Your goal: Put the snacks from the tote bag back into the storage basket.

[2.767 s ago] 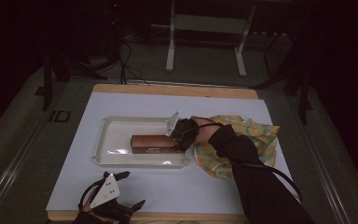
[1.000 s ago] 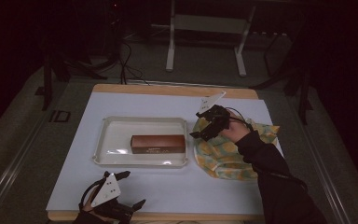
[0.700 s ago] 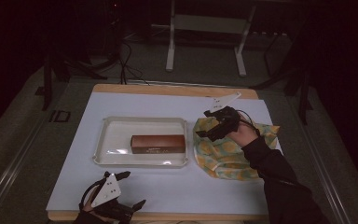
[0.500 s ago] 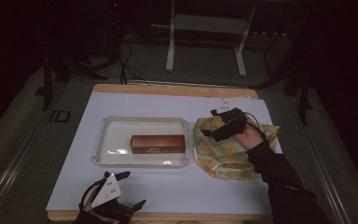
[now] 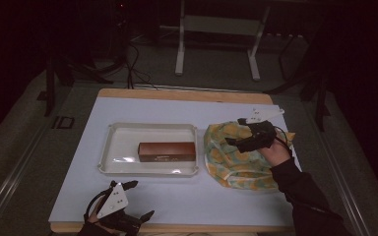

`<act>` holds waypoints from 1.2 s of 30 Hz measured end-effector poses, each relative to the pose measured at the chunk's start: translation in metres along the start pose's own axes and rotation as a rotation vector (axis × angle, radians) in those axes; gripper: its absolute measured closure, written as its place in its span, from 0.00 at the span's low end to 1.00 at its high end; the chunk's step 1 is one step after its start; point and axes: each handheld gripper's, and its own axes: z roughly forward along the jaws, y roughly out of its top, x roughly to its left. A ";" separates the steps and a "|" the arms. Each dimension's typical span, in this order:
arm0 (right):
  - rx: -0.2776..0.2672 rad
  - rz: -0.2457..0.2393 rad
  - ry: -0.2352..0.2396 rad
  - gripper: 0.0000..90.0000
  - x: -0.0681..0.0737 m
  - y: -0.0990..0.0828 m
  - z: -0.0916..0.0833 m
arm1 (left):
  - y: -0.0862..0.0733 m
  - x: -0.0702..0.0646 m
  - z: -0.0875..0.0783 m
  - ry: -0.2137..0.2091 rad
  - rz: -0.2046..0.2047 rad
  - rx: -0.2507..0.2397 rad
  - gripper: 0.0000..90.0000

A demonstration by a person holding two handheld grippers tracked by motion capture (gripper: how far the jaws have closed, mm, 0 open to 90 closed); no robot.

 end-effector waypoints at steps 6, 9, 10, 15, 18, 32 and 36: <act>-0.028 -0.012 -0.097 0.16 0.005 -0.016 -0.012 | 0.000 0.000 0.000 -0.002 -0.002 -0.003 0.00; -0.038 -0.006 -0.114 0.15 0.007 -0.024 -0.019 | 0.000 0.000 0.001 -0.003 -0.001 -0.001 0.00; -0.038 0.004 -0.117 0.15 0.008 -0.026 -0.021 | 0.000 0.000 0.001 -0.003 -0.002 -0.002 0.00; -0.050 0.020 -0.158 0.15 0.011 -0.040 -0.028 | 0.001 0.000 0.001 -0.003 0.000 -0.001 0.00; -0.065 0.048 -0.167 0.15 0.013 -0.047 -0.032 | 0.001 0.000 0.001 -0.003 0.002 0.000 0.00; -0.144 0.134 -0.267 0.15 0.022 -0.085 -0.049 | 0.001 0.000 0.002 -0.005 0.004 0.003 0.00; -0.169 0.178 -0.264 0.15 0.023 -0.097 -0.052 | 0.001 0.000 0.002 -0.007 0.004 0.004 0.00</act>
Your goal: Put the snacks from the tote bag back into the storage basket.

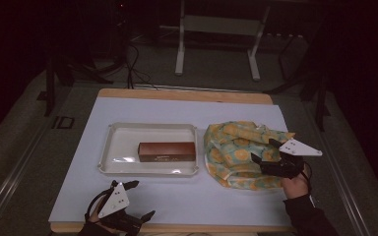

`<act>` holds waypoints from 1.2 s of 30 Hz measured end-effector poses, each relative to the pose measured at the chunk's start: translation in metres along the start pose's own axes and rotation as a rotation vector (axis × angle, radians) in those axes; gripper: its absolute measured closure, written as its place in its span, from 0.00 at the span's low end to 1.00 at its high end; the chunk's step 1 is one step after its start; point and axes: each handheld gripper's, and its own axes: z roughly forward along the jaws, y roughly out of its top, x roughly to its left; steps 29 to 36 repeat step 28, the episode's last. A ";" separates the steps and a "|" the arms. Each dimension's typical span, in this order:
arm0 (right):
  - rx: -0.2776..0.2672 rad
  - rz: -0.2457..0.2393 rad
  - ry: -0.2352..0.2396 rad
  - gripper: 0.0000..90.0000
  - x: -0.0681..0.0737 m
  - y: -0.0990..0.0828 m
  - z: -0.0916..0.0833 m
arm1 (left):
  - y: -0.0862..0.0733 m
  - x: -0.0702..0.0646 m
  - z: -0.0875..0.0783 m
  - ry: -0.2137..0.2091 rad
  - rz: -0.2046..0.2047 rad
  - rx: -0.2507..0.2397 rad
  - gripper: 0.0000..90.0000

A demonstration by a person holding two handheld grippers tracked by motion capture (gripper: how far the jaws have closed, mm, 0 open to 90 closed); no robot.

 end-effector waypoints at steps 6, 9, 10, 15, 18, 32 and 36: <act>-0.006 0.024 -0.060 0.15 -0.002 -0.018 -0.003 | 0.000 0.000 0.000 -0.002 0.003 0.002 0.00; -0.009 0.040 -0.090 0.15 -0.002 -0.025 -0.007 | 0.000 0.000 0.000 -0.003 0.003 0.002 0.00; -0.011 0.042 -0.100 0.15 -0.001 -0.027 -0.008 | 0.000 0.000 0.000 -0.003 0.003 0.002 0.00; -0.021 0.061 -0.131 0.15 0.000 -0.034 -0.013 | 0.000 -0.001 0.000 -0.003 0.005 0.002 0.00; -0.023 0.068 -0.148 0.15 0.002 -0.038 -0.016 | 0.000 -0.001 0.000 -0.004 0.003 0.002 0.00; -0.047 0.087 -0.149 0.15 -0.001 -0.043 -0.018 | 0.000 0.000 0.001 -0.003 -0.002 0.005 0.00; -0.047 0.087 -0.149 0.15 -0.001 -0.043 -0.018 | 0.000 0.000 0.001 -0.003 -0.002 0.005 0.00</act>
